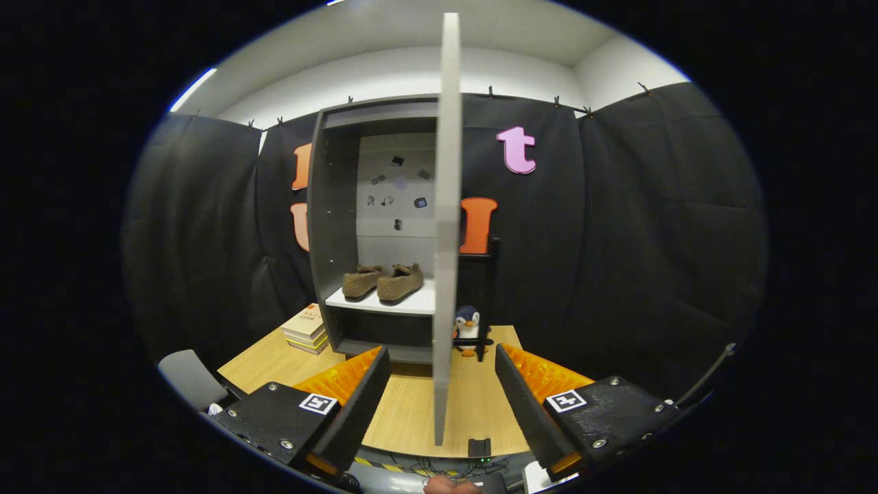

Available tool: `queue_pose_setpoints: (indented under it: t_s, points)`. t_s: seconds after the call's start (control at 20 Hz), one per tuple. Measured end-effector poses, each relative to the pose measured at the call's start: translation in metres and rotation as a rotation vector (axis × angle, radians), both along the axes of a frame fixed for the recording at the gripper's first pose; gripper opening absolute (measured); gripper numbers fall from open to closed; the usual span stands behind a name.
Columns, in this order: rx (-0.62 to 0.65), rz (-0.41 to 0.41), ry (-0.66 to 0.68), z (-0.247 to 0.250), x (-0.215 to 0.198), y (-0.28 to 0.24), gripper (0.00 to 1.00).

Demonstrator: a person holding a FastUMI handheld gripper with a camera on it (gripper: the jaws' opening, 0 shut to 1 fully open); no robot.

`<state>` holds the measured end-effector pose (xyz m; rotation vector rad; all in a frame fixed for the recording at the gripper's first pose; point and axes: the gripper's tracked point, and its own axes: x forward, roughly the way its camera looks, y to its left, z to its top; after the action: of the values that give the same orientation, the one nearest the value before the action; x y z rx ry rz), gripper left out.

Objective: Open the shoe cabinet door, grab the shoes and put them into the shoe cabinet, then close the shoe cabinet door.

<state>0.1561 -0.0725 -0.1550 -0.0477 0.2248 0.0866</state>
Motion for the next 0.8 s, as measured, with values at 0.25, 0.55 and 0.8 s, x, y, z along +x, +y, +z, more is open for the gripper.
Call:
queue_pose_setpoints:
  t_s: [0.25,0.55,0.8]
  points:
    - [0.053,0.016,-0.015,-0.001,0.027,-0.039,0.95]
    - [0.064,0.068,-0.022,0.009,0.051,-0.038,0.95]
    - [0.089,0.060,-0.001,0.004,0.054,-0.019,0.90]
